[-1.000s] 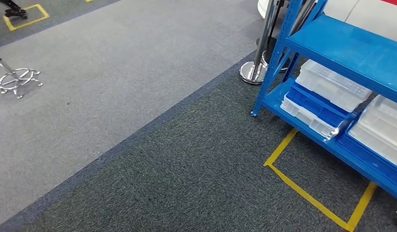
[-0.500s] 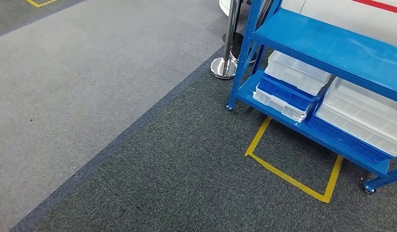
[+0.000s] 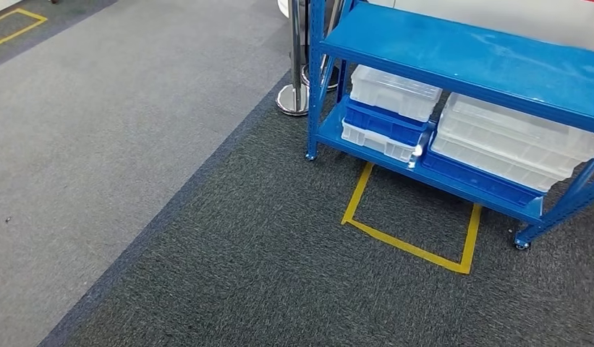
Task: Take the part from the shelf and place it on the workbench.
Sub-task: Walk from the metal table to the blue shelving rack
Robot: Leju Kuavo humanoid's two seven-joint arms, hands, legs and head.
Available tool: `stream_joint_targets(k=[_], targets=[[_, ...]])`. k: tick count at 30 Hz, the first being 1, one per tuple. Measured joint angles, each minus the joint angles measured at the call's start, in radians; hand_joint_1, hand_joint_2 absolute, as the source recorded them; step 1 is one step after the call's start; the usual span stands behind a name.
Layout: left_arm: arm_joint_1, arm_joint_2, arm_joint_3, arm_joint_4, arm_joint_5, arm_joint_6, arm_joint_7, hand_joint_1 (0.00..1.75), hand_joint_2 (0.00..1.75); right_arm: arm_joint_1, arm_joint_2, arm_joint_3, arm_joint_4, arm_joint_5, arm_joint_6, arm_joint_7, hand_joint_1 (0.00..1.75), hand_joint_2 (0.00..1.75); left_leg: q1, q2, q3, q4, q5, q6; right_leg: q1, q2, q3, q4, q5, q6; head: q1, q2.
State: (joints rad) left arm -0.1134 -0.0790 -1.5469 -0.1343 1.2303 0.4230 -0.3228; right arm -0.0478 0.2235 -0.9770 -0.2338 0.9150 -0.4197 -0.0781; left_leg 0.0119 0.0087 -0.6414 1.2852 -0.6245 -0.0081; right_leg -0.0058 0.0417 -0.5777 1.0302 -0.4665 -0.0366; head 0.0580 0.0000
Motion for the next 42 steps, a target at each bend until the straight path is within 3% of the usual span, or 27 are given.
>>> stream_joint_targets(k=[2, 4, 6, 8, 10, 12, 14, 15, 17, 19, 21, 23, 25, 27, 29, 30, 31, 32, 34, 35, 37, 38, 40, 42], targets=[[0.000, 0.000, 0.000, 0.000, 0.000, -0.001, -0.001, 0.00, 0.00, 0.001, 0.000, 0.000, 0.000, 0.000, 0.000, 0.000, 0.00, 0.00, -0.001, -0.018, 0.043, -0.105, 0.074, 0.012, 0.002, 0.027, 0.003, 0.001, 0.000, 0.000, 0.000, 0.000], [0.000, 0.001, 0.000, 0.000, 0.000, -0.001, -0.003, 0.00, 0.00, 0.000, 0.001, 0.000, 0.000, 0.000, 0.000, 0.001, 0.00, 0.00, -0.002, -0.061, 0.094, -0.229, 0.127, 0.026, 0.004, 0.051, 0.002, 0.003, 0.001, 0.005, 0.001, 0.000], [-0.001, 0.001, 0.000, 0.000, 0.000, -0.002, -0.005, 0.00, 0.00, -0.001, 0.002, 0.000, 0.001, 0.001, 0.000, 0.001, 0.00, 0.00, -0.006, -0.080, 0.110, -0.272, 0.133, 0.032, 0.000, 0.070, -0.004, 0.004, 0.004, 0.016, 0.001, 0.000], [-0.003, 0.000, 0.000, 0.000, 0.000, -0.003, -0.007, 0.00, 0.00, 0.002, 0.002, 0.000, 0.001, 0.001, 0.000, 0.001, 0.00, 0.00, -0.006, -0.060, 0.116, -0.284, 0.138, 0.037, -0.005, 0.082, -0.008, 0.003, 0.007, 0.029, 0.000, 0.000], [-0.004, -0.001, 0.000, 0.000, 0.000, -0.003, -0.009, 0.00, 0.00, 0.003, 0.002, 0.000, 0.001, 0.002, 0.000, 0.003, 0.00, 0.00, -0.002, -0.036, 0.124, -0.300, 0.148, 0.047, -0.002, 0.043, -0.025, 0.036, -0.018, 0.040, 0.002, 0.000], [-0.002, -0.002, 0.000, 0.000, 0.000, -0.004, -0.011, 0.00, 0.00, 0.001, 0.002, 0.000, 0.001, 0.004, 0.000, 0.004, 0.00, 0.00, -0.001, -0.009, 0.126, -0.306, 0.151, 0.053, -0.001, -0.011, -0.074, 0.137, -0.079, 0.048, 0.005, 0.000], [0.002, -0.002, 0.000, 0.000, 0.000, -0.004, -0.011, 0.00, 0.00, 0.000, 0.002, 0.000, 0.001, 0.006, 0.000, 0.004, 0.00, 0.00, -0.002, 0.021, 0.124, -0.304, 0.148, 0.054, -0.006, -0.028, -0.126, 0.243, -0.122, 0.055, 0.005, 0.000], [0.002, -0.002, 0.000, 0.000, 0.000, -0.004, -0.011, 0.00, 0.00, 0.000, 0.002, 0.000, 0.001, 0.007, 0.000, 0.004, 0.00, 0.00, -0.002, 0.035, 0.124, -0.302, 0.146, 0.053, -0.008, -0.032, -0.133, 0.259, -0.118, 0.059, 0.005, 0.000], [0.001, -0.003, 0.000, 0.000, 0.000, -0.004, -0.011, 0.00, 0.00, 0.003, 0.000, 0.000, 0.001, 0.008, 0.000, 0.004, 0.00, 0.00, -0.001, 0.060, 0.126, -0.296, 0.139, 0.047, -0.014, -0.048, -0.086, 0.177, -0.061, 0.063, 0.005, 0.000], [-0.001, -0.003, 0.000, 0.000, 0.000, -0.004, -0.011, 0.00, 0.00, 0.002, -0.001, 0.000, 0.001, 0.010, 0.001, 0.004, 0.00, 0.00, -0.003, 0.079, 0.129, -0.287, 0.128, 0.036, -0.012, -0.089, -0.021, 0.054, -0.018, 0.056, 0.005, 0.000], [-0.002, -0.003, 0.000, 0.000, 0.000, -0.004, -0.011, 0.00, 0.00, 0.000, -0.001, 0.000, 0.001, 0.011, 0.001, 0.004, 0.00, 0.00, -0.008, 0.095, 0.132, -0.283, 0.120, 0.023, -0.006, -0.108, -0.001, 0.011, -0.018, 0.043, 0.005, 0.000], [-0.005, -0.003, 0.000, 0.000, 0.000, -0.004, -0.011, 0.00, 0.00, 0.001, -0.001, 0.000, 0.001, 0.011, 0.001, 0.003, 0.00, 0.00, -0.008, 0.106, 0.140, -0.284, 0.115, 0.012, -0.005, -0.089, -0.002, 0.010, -0.016, 0.029, 0.004, 0.000], [-0.008, -0.003, 0.000, 0.000, 0.000, -0.004, -0.012, 0.00, 0.00, 0.001, -0.001, 0.000, 0.001, 0.012, 0.001, 0.003, 0.00, 0.00, -0.003, 0.074, 0.136, -0.259, 0.092, 0.000, -0.007, -0.070, -0.001, 0.005, -0.011, 0.017, 0.004, 0.000], [-0.008, -0.003, 0.000, 0.000, 0.000, -0.004, -0.013, 0.00, 0.00, -0.001, -0.001, 0.000, 0.001, 0.013, 0.001, 0.003, 0.00, 0.00, 0.001, 0.020, 0.096, -0.168, 0.034, -0.007, -0.008, -0.050, -0.003, 0.003, -0.008, 0.008, 0.004, 0.000], [-0.004, -0.003, 0.000, 0.000, 0.000, -0.004, -0.013, 0.00, 0.00, -0.003, -0.001, 0.000, 0.001, 0.013, 0.001, 0.003, 0.00, 0.00, 0.001, 0.001, 0.039, -0.050, -0.016, -0.008, -0.005, -0.026, -0.004, 0.004, -0.007, 0.004, 0.004, 0.000], [-0.002, -0.003, 0.000, 0.000, 0.000, -0.004, -0.013, 0.00, 0.00, -0.002, -0.001, 0.000, 0.001, 0.014, 0.001, 0.003, 0.00, 0.00, 0.001, 0.000, 0.021, -0.019, -0.019, -0.006, -0.004, -0.013, -0.004, 0.004, -0.007, 0.003, 0.003, 0.000], [0.000, -0.003, 0.000, 0.000, 0.000, -0.004, -0.013, 0.00, 0.00, -0.002, -0.001, 0.000, 0.001, 0.014, 0.002, 0.003, 0.00, 0.00, 0.001, -0.001, 0.018, -0.021, -0.002, -0.003, -0.003, 0.001, -0.003, 0.005, -0.007, 0.003, 0.003, 0.000], [0.000, -0.003, 0.000, 0.000, -0.001, -0.005, -0.013, 0.00, 0.00, -0.001, -0.001, 0.000, 0.001, 0.014, 0.003, 0.003, 0.00, 0.00, 0.001, -0.006, 0.032, -0.059, 0.031, 0.001, -0.002, 0.015, -0.001, 0.005, -0.007, 0.003, 0.003, 0.000], [-0.001, -0.003, 0.000, 0.000, -0.001, -0.006, -0.014, 0.00, 0.00, -0.001, -0.001, 0.000, 0.001, 0.014, 0.008, 0.004, 0.00, 0.00, 0.001, -0.040, 0.082, -0.184, 0.103, 0.014, 0.000, 0.040, 0.000, 0.007, -0.007, 0.005, 0.004, 0.000], [-0.001, -0.002, -0.001, 0.000, -0.001, -0.007, -0.014, 0.00, 0.00, -0.002, -0.001, 0.000, 0.002, 0.015, 0.011, 0.005, 0.00, 0.00, 0.000, -0.059, 0.101, -0.234, 0.122, 0.019, 0.001, 0.050, -0.001, 0.008, -0.006, 0.008, 0.004, 0.000], [-0.004, -0.002, -0.001, 0.000, -0.002, -0.012, -0.015, 0.00, 0.00, -0.002, 0.000, 0.000, 0.002, 0.021, 0.015, 0.014, 0.00, 0.00, -0.003, -0.078, 0.112, -0.271, 0.126, 0.024, -0.003, 0.066, -0.007, 0.008, -0.003, 0.019, 0.004, 0.000], [-0.006, -0.002, -0.001, 0.000, -0.004, -0.014, -0.015, 0.00, 0.00, -0.001, 0.000, 0.000, 0.002, 0.026, 0.016, 0.022, 0.00, 0.00, -0.005, -0.072, 0.114, -0.276, 0.128, 0.026, -0.005, 0.073, -0.010, 0.006, -0.001, 0.027, 0.004, 0.000], [-0.008, -0.002, -0.001, 0.000, -0.008, -0.019, -0.015, 0.00, 0.00, 0.000, -0.001, 0.000, 0.003, 0.035, 0.018, 0.041, 0.00, 0.00, -0.001, -0.057, 0.119, -0.287, 0.137, 0.037, -0.005, 0.055, -0.016, 0.018, -0.010, 0.037, 0.005, 0.000], [-0.007, -0.002, -0.001, 0.000, -0.013, -0.022, -0.015, 0.00, 0.00, -0.002, -0.001, 0.000, 0.003, 0.041, 0.023, 0.055, 0.00, 0.00, 0.003, -0.039, 0.123, -0.297, 0.145, 0.047, -0.002, 0.005, -0.052, 0.096, -0.060, 0.043, 0.007, 0.000]])
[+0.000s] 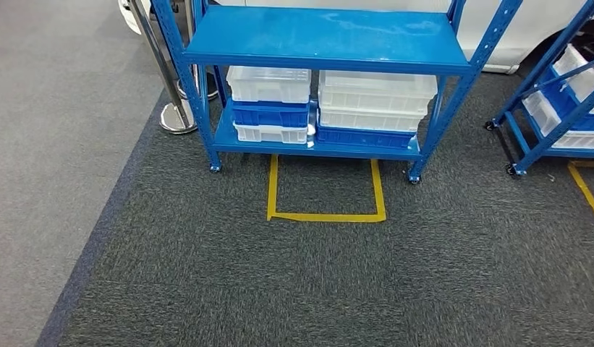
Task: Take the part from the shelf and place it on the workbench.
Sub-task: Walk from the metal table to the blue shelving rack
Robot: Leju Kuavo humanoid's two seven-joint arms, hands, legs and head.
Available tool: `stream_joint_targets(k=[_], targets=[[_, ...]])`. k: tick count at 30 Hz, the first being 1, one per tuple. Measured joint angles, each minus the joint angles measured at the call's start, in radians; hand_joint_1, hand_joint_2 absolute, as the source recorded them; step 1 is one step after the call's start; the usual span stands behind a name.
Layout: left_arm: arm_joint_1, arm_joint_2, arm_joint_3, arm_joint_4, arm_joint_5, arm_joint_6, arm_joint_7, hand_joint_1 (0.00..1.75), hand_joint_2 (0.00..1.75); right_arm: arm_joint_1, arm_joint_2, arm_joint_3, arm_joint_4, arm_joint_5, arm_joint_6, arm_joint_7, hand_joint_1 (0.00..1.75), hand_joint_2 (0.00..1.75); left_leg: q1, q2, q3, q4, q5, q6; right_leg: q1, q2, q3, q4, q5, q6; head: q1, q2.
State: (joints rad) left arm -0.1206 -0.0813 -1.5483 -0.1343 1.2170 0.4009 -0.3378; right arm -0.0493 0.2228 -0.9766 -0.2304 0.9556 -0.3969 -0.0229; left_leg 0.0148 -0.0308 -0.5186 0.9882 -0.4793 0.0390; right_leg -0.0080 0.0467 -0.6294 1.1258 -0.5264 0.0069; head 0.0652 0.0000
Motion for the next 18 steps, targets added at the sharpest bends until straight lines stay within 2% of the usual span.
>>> stream_joint_targets(k=[1, 2, 3, 4, 5, 6, 7, 8, 9, 12, 14, 15, 17, 18], targets=[[0.002, 0.000, 0.000, 0.000, -0.003, -0.002, 0.000, 0.00, 0.00, -0.001, 0.000, 0.001, 0.000, 0.002, 0.005, 0.006, 0.00, 0.00, -0.001, 0.008, -0.001, -0.001, 0.000, 0.003, 0.000, -0.020, -0.031, 0.062, -0.034, 0.003, 0.001, 0.000], [0.004, 0.000, -0.001, 0.000, -0.007, -0.004, 0.001, 0.00, 0.00, -0.002, 0.000, 0.001, 0.000, 0.006, 0.011, 0.012, 0.00, 0.00, -0.001, 0.018, -0.001, 0.000, 0.000, 0.004, -0.002, -0.030, -0.061, 0.125, -0.061, 0.006, 0.001, 0.000], [0.006, 0.000, -0.001, 0.000, -0.011, -0.007, 0.002, 0.00, 0.00, -0.002, 0.000, 0.002, 0.000, 0.010, 0.019, 0.017, 0.00, 0.00, -0.002, 0.026, -0.001, 0.001, -0.001, 0.003, -0.005, -0.034, -0.081, 0.167, -0.072, 0.009, 0.001, 0.000], [0.006, 0.000, -0.001, 0.000, -0.015, -0.010, 0.003, 0.00, 0.00, -0.002, 0.000, 0.003, 0.000, 0.013, 0.026, 0.022, 0.00, 0.00, -0.002, 0.032, -0.001, 0.001, -0.002, 0.002, -0.008, -0.036, -0.083, 0.174, -0.063, 0.012, 0.001, 0.000], [0.006, 0.000, -0.001, 0.000, -0.019, -0.014, 0.003, 0.00, 0.00, -0.001, 0.000, 0.004, 0.000, 0.016, 0.034, 0.026, 0.00, 0.00, -0.001, 0.037, 0.000, 0.002, -0.004, 0.000, -0.011, -0.038, -0.065, 0.142, -0.037, 0.014, 0.001, 0.000], [0.005, 0.000, -0.002, 0.000, -0.022, -0.016, 0.003, 0.00, 0.00, -0.001, 0.000, 0.004, 0.000, 0.019, 0.041, 0.029, 0.00, 0.00, -0.001, 0.039, 0.002, 0.004, -0.007, -0.003, -0.014, -0.041, -0.029, 0.077, -0.001, 0.015, 0.001, 0.000], [0.005, 0.000, -0.002, 0.000, -0.024, -0.017, 0.002, 0.00, 0.00, -0.001, -0.001, 0.005, 0.000, 0.021, 0.046, 0.031, 0.00, 0.00, -0.002, 0.041, 0.003, 0.006, -0.011, -0.008, -0.015, -0.045, 0.008, 0.009, 0.022, 0.014, 0.002, 0.000], [0.004, 0.000, -0.002, 0.000, -0.025, -0.018, 0.002, 0.00, 0.00, -0.002, -0.001, 0.005, 0.000, 0.023, 0.050, 0.032, 0.00, 0.00, -0.003, 0.042, 0.003, 0.010, -0.015, -0.014, -0.014, -0.047, 0.037, -0.046, 0.038, 0.010, 0.001, 0.000], [0.003, 0.000, -0.002, 0.000, -0.025, -0.018, 0.001, 0.00, 0.00, -0.002, 0.000, 0.006, 0.000, 0.024, 0.054, 0.033, 0.00, 0.00, -0.005, 0.043, 0.003, 0.012, -0.019, -0.021, -0.012, -0.049, 0.053, -0.079, 0.041, 0.006, 0.000, 0.000], [0.000, 0.000, -0.002, 0.000, -0.025, -0.017, 0.000, 0.00, 0.00, -0.002, 0.000, 0.009, 0.001, 0.027, 0.063, 0.036, 0.00, 0.00, -0.004, 0.044, 0.004, 0.014, -0.025, -0.038, -0.007, -0.047, 0.057, -0.089, 0.036, -0.011, -0.001, 0.000], [-0.002, 0.000, -0.002, 0.000, -0.024, -0.016, -0.002, 0.00, 0.00, -0.002, 0.000, 0.009, 0.002, 0.028, 0.066, 0.040, 0.00, 0.00, 0.000, 0.042, -0.008, 0.048, -0.049, -0.047, -0.009, -0.047, 0.061, -0.094, 0.037, -0.025, -0.001, 0.000], [-0.002, 0.000, -0.002, 0.000, -0.024, -0.016, -0.003, 0.00, 0.00, -0.002, 0.000, 0.010, 0.002, 0.029, 0.067, 0.041, 0.00, 0.00, 0.001, 0.041, -0.028, 0.094, -0.075, -0.051, -0.010, -0.047, 0.063, -0.095, 0.037, -0.030, -0.001, 0.000], [-0.001, 0.000, -0.003, 0.000, -0.023, -0.015, -0.004, 0.00, 0.00, -0.002, 0.001, 0.010, 0.002, 0.031, 0.070, 0.044, 0.00, 0.00, 0.001, 0.040, -0.094, 0.227, -0.136, -0.055, -0.008, -0.047, 0.065, -0.095, 0.034, -0.038, -0.002, 0.000], [0.000, 0.000, -0.003, 0.000, -0.023, -0.015, -0.005, 0.00, 0.00, -0.002, 0.001, 0.010, 0.002, 0.031, 0.072, 0.046, 0.00, 0.00, 0.002, 0.040, -0.124, 0.279, -0.150, -0.056, -0.006, -0.047, 0.067, -0.095, 0.032, -0.040, -0.002, 0.000]])
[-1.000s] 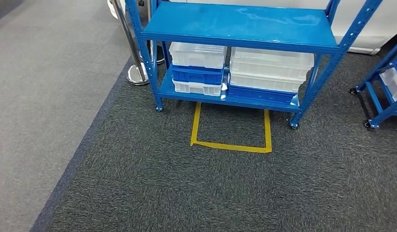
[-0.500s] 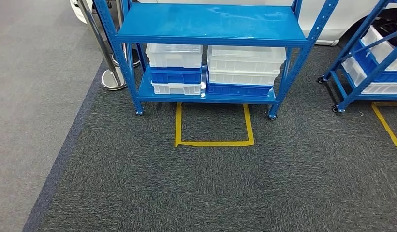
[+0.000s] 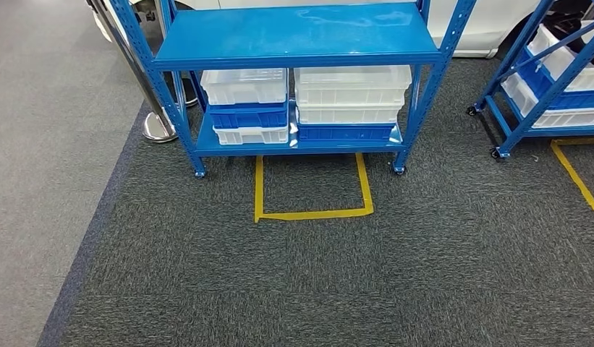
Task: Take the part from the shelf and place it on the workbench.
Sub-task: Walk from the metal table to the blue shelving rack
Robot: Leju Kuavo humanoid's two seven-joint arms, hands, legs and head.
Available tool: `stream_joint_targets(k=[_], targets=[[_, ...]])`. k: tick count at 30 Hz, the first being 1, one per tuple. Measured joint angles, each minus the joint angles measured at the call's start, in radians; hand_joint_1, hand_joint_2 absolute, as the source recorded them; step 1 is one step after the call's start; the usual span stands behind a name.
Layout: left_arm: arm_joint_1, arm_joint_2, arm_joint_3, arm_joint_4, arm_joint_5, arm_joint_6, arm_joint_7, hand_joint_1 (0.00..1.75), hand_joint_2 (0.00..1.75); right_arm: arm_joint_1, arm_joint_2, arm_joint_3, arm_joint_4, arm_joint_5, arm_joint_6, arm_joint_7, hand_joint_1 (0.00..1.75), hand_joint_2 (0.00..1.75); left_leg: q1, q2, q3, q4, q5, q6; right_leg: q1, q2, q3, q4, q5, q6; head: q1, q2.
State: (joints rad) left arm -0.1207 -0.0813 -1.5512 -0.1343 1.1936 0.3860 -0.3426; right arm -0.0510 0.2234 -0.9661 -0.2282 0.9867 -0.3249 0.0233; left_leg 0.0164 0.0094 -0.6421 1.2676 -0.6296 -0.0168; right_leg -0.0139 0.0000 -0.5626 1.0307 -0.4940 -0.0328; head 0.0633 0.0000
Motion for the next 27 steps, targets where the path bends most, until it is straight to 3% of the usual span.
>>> stream_joint_targets(k=[1, 2, 4, 6, 8, 11, 13, 15, 16, 17, 19, 21, 25, 27], targets=[[0.001, 0.000, 0.000, 0.000, 0.000, 0.000, 0.000, 0.00, 0.00, 0.000, 0.000, 0.000, 0.000, 0.000, 0.002, 0.002, 0.00, 0.00, 0.000, 0.000, -0.018, 0.024, 0.004, 0.000, 0.001, 0.001, 0.002, 0.000, -0.002, -0.001, 0.000, 0.000], [0.001, 0.000, 0.000, 0.000, 0.000, 0.000, 0.000, 0.00, 0.00, 0.000, 0.000, 0.000, 0.000, 0.000, 0.004, 0.003, 0.00, 0.00, 0.000, 0.000, -0.016, 0.008, 0.029, 0.002, 0.002, 0.003, 0.007, 0.000, -0.005, -0.001, 0.000, 0.000], [0.002, 0.000, 0.000, 0.000, 0.000, 0.000, -0.001, 0.00, 0.00, 0.000, 0.001, 0.000, 0.000, 0.001, 0.009, 0.003, 0.00, 0.00, -0.003, -0.002, 0.029, -0.115, 0.111, 0.013, 0.004, 0.007, 0.017, 0.000, -0.011, 0.001, 0.000, 0.000], [0.000, 0.002, 0.000, 0.000, 0.000, 0.001, -0.001, 0.00, 0.00, -0.001, 0.003, 0.000, 0.001, 0.002, 0.013, 0.003, 0.00, 0.00, -0.009, -0.003, 0.073, -0.224, 0.155, 0.025, 0.006, 0.010, 0.022, 0.002, -0.018, 0.008, 0.000, 0.000], [-0.001, 0.003, -0.001, 0.000, 0.000, 0.002, -0.002, 0.00, 0.00, -0.002, 0.005, 0.001, 0.002, 0.004, 0.014, 0.004, 0.00, 0.00, -0.014, -0.004, 0.083, -0.248, 0.154, 0.032, 0.006, 0.010, 0.023, 0.001, -0.022, 0.020, 0.001, 0.000], [0.000, 0.003, -0.001, 0.000, 0.001, 0.002, -0.002, 0.00, 0.00, -0.003, 0.006, 0.002, 0.002, 0.005, 0.014, 0.005, 0.00, 0.00, -0.008, -0.003, 0.096, -0.269, 0.162, 0.047, 0.005, 0.007, 0.021, 0.017, -0.037, 0.036, 0.002, 0.000], [-0.001, 0.003, -0.002, 0.000, 0.001, 0.003, -0.002, 0.00, 0.00, -0.002, 0.005, 0.002, 0.002, 0.007, 0.014, 0.005, 0.00, 0.00, -0.005, 0.000, 0.105, -0.280, 0.164, 0.056, 0.002, 0.005, -0.023, 0.106, -0.084, 0.043, 0.003, 0.000], [-0.001, 0.003, -0.002, 0.000, 0.001, 0.003, -0.002, 0.00, 0.00, -0.001, 0.005, 0.002, 0.003, 0.008, 0.016, 0.006, 0.00, 0.00, -0.005, 0.001, 0.108, -0.280, 0.160, 0.059, 0.000, 0.005, -0.095, 0.229, -0.129, 0.049, 0.003, 0.000], [0.000, 0.003, -0.002, 0.000, 0.000, 0.003, -0.002, 0.00, 0.00, -0.001, 0.004, 0.002, 0.002, 0.008, 0.017, 0.006, 0.00, 0.00, -0.005, 0.001, 0.111, -0.279, 0.156, 0.059, -0.002, 0.005, -0.119, 0.262, -0.129, 0.051, 0.003, 0.000], [0.000, 0.003, -0.002, 0.000, 0.000, 0.003, -0.002, 0.00, 0.00, 0.000, 0.004, 0.002, 0.002, 0.009, 0.018, 0.006, 0.00, 0.00, -0.004, 0.001, 0.116, -0.279, 0.152, 0.058, -0.003, 0.005, -0.125, 0.258, -0.107, 0.053, 0.003, 0.000], [0.001, 0.002, -0.002, 0.000, 0.000, 0.003, -0.002, 0.00, 0.00, 0.000, 0.003, 0.001, 0.002, 0.010, 0.019, 0.006, 0.00, 0.00, -0.004, 0.000, 0.130, -0.277, 0.140, 0.051, -0.006, 0.003, -0.087, 0.153, -0.026, 0.053, 0.004, 0.000], [0.000, 0.002, -0.003, 0.000, 0.000, 0.004, -0.002, 0.00, 0.00, 0.000, 0.002, 0.002, 0.003, 0.011, 0.021, 0.006, 0.00, 0.00, -0.007, 0.000, 0.136, -0.270, 0.127, 0.039, -0.006, 0.001, -0.043, 0.051, 0.020, 0.046, 0.003, 0.000], [-0.002, 0.002, -0.003, 0.000, 0.000, 0.005, -0.002, 0.00, 0.00, 0.000, 0.002, 0.002, 0.004, 0.013, 0.026, 0.006, 0.00, 0.00, -0.009, 0.001, 0.139, -0.263, 0.110, 0.018, 0.000, 0.001, -0.029, 0.020, 0.011, 0.020, 0.000, 0.000], [-0.003, 0.002, -0.003, 0.000, 0.000, 0.005, -0.002, 0.00, 0.00, 0.001, 0.002, 0.002, 0.004, 0.013, 0.027, 0.006, 0.00, 0.00, -0.006, 0.000, 0.124, -0.215, 0.079, 0.009, -0.002, 0.001, -0.021, 0.015, 0.008, 0.007, -0.001, 0.000]])
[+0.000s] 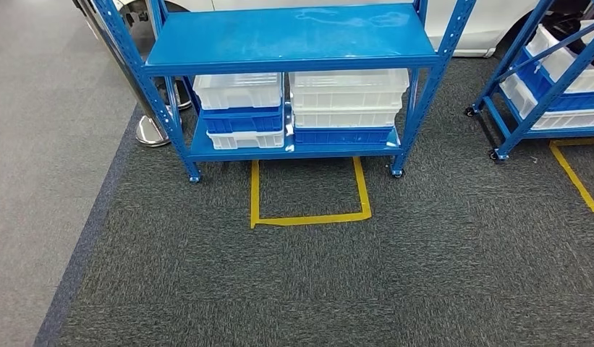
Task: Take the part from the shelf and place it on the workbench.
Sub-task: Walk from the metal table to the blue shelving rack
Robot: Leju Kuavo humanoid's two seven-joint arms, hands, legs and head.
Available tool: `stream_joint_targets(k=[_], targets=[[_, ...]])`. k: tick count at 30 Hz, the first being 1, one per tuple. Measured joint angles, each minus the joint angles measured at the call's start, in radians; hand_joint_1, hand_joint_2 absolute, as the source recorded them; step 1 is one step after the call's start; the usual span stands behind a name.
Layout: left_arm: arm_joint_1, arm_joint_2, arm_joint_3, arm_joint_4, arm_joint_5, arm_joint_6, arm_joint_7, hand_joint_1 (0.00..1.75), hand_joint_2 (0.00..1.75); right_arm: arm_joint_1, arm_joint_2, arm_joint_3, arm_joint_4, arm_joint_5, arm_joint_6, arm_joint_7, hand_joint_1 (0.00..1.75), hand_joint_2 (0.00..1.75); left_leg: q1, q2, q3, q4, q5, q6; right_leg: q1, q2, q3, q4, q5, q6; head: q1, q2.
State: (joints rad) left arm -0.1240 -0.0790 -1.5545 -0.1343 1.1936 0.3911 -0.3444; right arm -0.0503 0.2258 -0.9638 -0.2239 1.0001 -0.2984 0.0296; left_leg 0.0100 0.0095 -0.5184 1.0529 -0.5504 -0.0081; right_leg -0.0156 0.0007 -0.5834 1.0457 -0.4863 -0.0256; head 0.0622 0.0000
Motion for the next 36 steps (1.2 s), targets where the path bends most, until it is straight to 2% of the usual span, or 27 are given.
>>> stream_joint_targets(k=[1, 3, 4, 5, 6, 8, 9, 10, 11, 12, 14, 16, 18, 19, 20, 21, 23, 24, 25, 26, 29, 31, 33, 34, 35, 36], targets=[[0.000, 0.000, 0.000, 0.000, 0.000, 0.000, 0.000, 0.00, 0.00, 0.000, 0.000, 0.000, 0.000, 0.000, 0.000, 0.000, 0.00, 0.00, 0.001, 0.000, -0.027, 0.056, -0.028, -0.004, 0.000, 0.000, 0.004, -0.001, -0.002, -0.005, -0.001, 0.000], [0.001, 0.000, 0.000, 0.000, 0.000, 0.000, 0.000, 0.00, 0.00, 0.000, 0.000, 0.000, 0.000, 0.000, 0.000, 0.000, 0.00, 0.00, 0.001, -0.001, -0.104, 0.196, -0.082, -0.006, 0.005, 0.000, 0.009, -0.001, -0.008, -0.013, -0.002, 0.000], [0.003, 0.000, 0.000, 0.000, 0.000, 0.000, 0.000, 0.00, 0.00, -0.001, 0.000, 0.000, 0.000, 0.000, 0.000, 0.000, 0.00, 0.00, 0.001, -0.001, -0.135, 0.243, -0.089, -0.005, 0.007, 0.001, 0.012, -0.001, -0.011, -0.016, -0.002, 0.000], [0.004, 0.000, 0.000, 0.000, 0.000, 0.000, 0.000, 0.00, 0.00, 0.000, 0.000, 0.000, 0.000, 0.000, 0.000, 0.000, 0.00, 0.00, 0.000, -0.001, -0.148, 0.249, -0.071, -0.001, 0.010, 0.002, 0.017, -0.001, -0.014, -0.017, -0.002, 0.000], [0.005, 0.000, 0.000, 0.000, 0.000, 0.000, 0.000, 0.00, 0.00, 0.000, 0.000, 0.001, 0.000, 0.000, 0.000, 0.000, 0.00, 0.00, 0.000, -0.001, -0.142, 0.217, -0.036, 0.004, 0.013, 0.004, 0.023, -0.001, -0.018, -0.017, -0.002, 0.000], [0.005, 0.001, 0.000, 0.000, 0.000, 0.000, 0.000, 0.00, 0.00, 0.001, 0.001, 0.001, 0.000, 0.000, 0.000, 0.000, 0.00, 0.00, -0.007, -0.002, -0.095, 0.085, 0.051, 0.025, 0.018, 0.006, 0.037, -0.002, -0.027, -0.016, -0.001, 0.000], [0.005, 0.002, 0.000, 0.000, 0.000, 0.000, 0.000, 0.00, 0.00, 0.000, 0.002, 0.001, 0.001, 0.001, 0.000, 0.000, 0.00, 0.00, -0.011, -0.002, -0.072, 0.029, 0.073, 0.035, 0.019, 0.007, 0.039, -0.002, -0.031, -0.014, -0.001, 0.000], [0.003, 0.003, 0.000, 0.000, 0.000, 0.000, -0.001, 0.00, 0.00, 0.000, 0.004, 0.001, 0.001, 0.001, 0.000, 0.000, 0.00, 0.00, -0.016, -0.002, -0.058, -0.007, 0.083, 0.043, 0.019, 0.006, 0.040, -0.002, -0.034, -0.010, -0.002, 0.000], [0.003, 0.003, 0.000, 0.000, 0.001, 0.000, -0.001, 0.00, 0.00, -0.001, 0.005, 0.002, 0.002, 0.001, 0.001, 0.000, 0.00, 0.00, -0.019, -0.002, -0.053, -0.020, 0.079, 0.047, 0.018, 0.006, 0.039, -0.003, -0.035, -0.005, -0.002, 0.000], [0.003, 0.003, 0.000, 0.000, 0.001, 0.000, -0.002, 0.00, 0.00, -0.002, 0.005, 0.002, 0.002, 0.001, 0.001, 0.000, 0.00, 0.00, -0.020, -0.003, -0.050, -0.028, 0.079, 0.048, 0.017, 0.005, 0.040, -0.005, -0.036, 0.001, -0.003, 0.000], [0.005, 0.003, 0.000, 0.000, 0.001, 0.000, -0.002, 0.00, 0.00, -0.003, 0.006, 0.004, 0.002, 0.002, 0.000, 0.000, 0.00, 0.00, -0.013, -0.003, -0.034, -0.049, 0.084, 0.051, 0.017, 0.002, 0.046, -0.002, -0.044, 0.012, -0.003, 0.000], [0.006, 0.003, 0.000, 0.000, 0.001, 0.000, -0.001, 0.00, 0.00, -0.003, 0.005, 0.005, 0.002, 0.002, 0.000, 0.001, 0.00, 0.00, -0.005, -0.002, -0.016, -0.072, 0.090, 0.055, 0.017, 0.002, 0.020, 0.060, -0.081, 0.021, -0.001, 0.000], [0.005, 0.003, 0.000, 0.000, 0.001, -0.001, 0.001, 0.00, 0.00, -0.003, 0.005, 0.005, 0.002, 0.003, 0.000, 0.002, 0.00, 0.00, -0.005, -0.001, -0.010, -0.074, 0.085, 0.057, 0.011, 0.002, -0.049, 0.182, -0.133, 0.030, 0.000, 0.000], [0.006, 0.002, 0.000, 0.000, 0.001, -0.002, 0.002, 0.00, 0.00, -0.003, 0.004, 0.005, 0.002, 0.003, 0.000, 0.003, 0.00, 0.00, -0.005, -0.001, -0.007, -0.073, 0.080, 0.056, 0.008, 0.002, -0.081, 0.230, -0.143, 0.034, 0.000, 0.000], [0.007, 0.002, 0.000, 0.000, 0.001, -0.002, 0.003, 0.00, 0.00, -0.002, 0.004, 0.005, 0.002, 0.004, 0.000, 0.003, 0.00, 0.00, -0.004, -0.001, -0.003, -0.071, 0.075, 0.055, 0.004, 0.001, -0.098, 0.247, -0.133, 0.038, 0.000, 0.000], [0.007, 0.002, 0.000, 0.000, 0.001, -0.002, 0.004, 0.00, 0.00, -0.001, 0.003, 0.005, 0.002, 0.004, 0.000, 0.004, 0.00, 0.00, -0.003, -0.002, 0.003, -0.069, 0.069, 0.052, 0.001, 0.001, -0.096, 0.226, -0.102, 0.041, 0.000, 0.000], [0.008, 0.002, 0.000, 0.000, 0.001, -0.002, 0.006, 0.00, 0.00, 0.000, 0.002, 0.005, 0.002, 0.005, 0.000, 0.005, 0.00, 0.00, 0.000, -0.003, 0.015, -0.061, 0.052, 0.043, -0.004, 0.000, -0.050, 0.110, -0.023, 0.045, 0.000, 0.000], [0.007, 0.001, 0.000, 0.000, 0.001, -0.002, 0.006, 0.00, 0.00, 0.000, 0.001, 0.005, 0.002, 0.005, 0.000, 0.006, 0.00, 0.00, -0.001, -0.003, 0.019, -0.055, 0.042, 0.036, -0.004, -0.001, -0.026, 0.056, -0.001, 0.043, 0.000, 0.000], [0.007, 0.001, 0.000, 0.000, 0.001, -0.002, 0.006, 0.00, 0.00, -0.001, 0.001, 0.005, 0.002, 0.005, 0.000, 0.007, 0.00, 0.00, -0.002, -0.003, 0.021, -0.052, 0.035, 0.029, -0.003, 0.000, -0.011, 0.024, 0.007, 0.039, 0.000, 0.000], [0.005, 0.001, 0.000, 0.000, 0.001, -0.002, 0.007, 0.00, 0.00, -0.001, 0.001, 0.005, 0.003, 0.005, 0.001, 0.008, 0.00, 0.00, -0.004, -0.002, 0.021, -0.050, 0.030, 0.023, 0.000, 0.000, -0.005, 0.014, 0.001, 0.032, -0.001, 0.000], [0.002, 0.001, 0.000, 0.000, 0.001, -0.002, 0.007, 0.00, 0.00, -0.001, 0.001, 0.006, 0.003, 0.007, 0.002, 0.011, 0.00, 0.00, -0.003, -0.002, 0.026, -0.046, 0.018, 0.010, 0.001, 0.001, 0.000, 0.009, -0.006, 0.010, -0.002, 0.000], [0.002, 0.001, 0.000, 0.000, 0.001, -0.002, 0.007, 0.00, 0.00, 0.000, 0.001, 0.006, 0.003, 0.008, 0.002, 0.012, 0.00, 0.00, -0.001, -0.002, -0.002, 0.019, -0.018, 0.001, -0.002, -0.001, 0.010, 0.002, -0.010, -0.001, -0.004, 0.000], [0.003, 0.001, 0.000, 0.000, 0.001, -0.002, 0.007, 0.00, 0.00, 0.000, 0.001, 0.006, 0.003, 0.009, 0.002, 0.012, 0.00, 0.00, 0.001, -0.003, -0.076, 0.153, -0.071, -0.004, 0.001, -0.001, 0.018, 0.000, -0.017, -0.010, -0.006, 0.000], [0.003, 0.001, 0.000, 0.000, 0.001, -0.002, 0.007, 0.00, 0.00, 0.000, 0.001, 0.006, 0.003, 0.010, 0.003, 0.012, 0.00, 0.00, 0.001, -0.003, -0.114, 0.213, -0.084, -0.004, 0.003, 0.000, 0.023, 0.000, -0.021, -0.012, -0.006, 0.000], [0.005, 0.001, 0.000, 0.000, 0.001, -0.002, 0.007, 0.00, 0.00, 0.000, 0.001, 0.006, 0.003, 0.011, 0.003, 0.012, 0.00, 0.00, 0.001, -0.003, -0.141, 0.244, -0.079, -0.003, 0.005, 0.001, 0.029, 0.000, -0.026, -0.013, -0.007, 0.000], [0.006, 0.001, 0.000, 0.000, 0.000, -0.002, 0.007, 0.00, 0.00, 0.000, 0.001, 0.006, 0.003, 0.011, 0.004, 0.012, 0.00, 0.00, 0.001, -0.003, -0.151, 0.237, -0.053, 0.001, 0.007, 0.002, 0.037, 0.001, -0.032, -0.013, -0.007, 0.000]])
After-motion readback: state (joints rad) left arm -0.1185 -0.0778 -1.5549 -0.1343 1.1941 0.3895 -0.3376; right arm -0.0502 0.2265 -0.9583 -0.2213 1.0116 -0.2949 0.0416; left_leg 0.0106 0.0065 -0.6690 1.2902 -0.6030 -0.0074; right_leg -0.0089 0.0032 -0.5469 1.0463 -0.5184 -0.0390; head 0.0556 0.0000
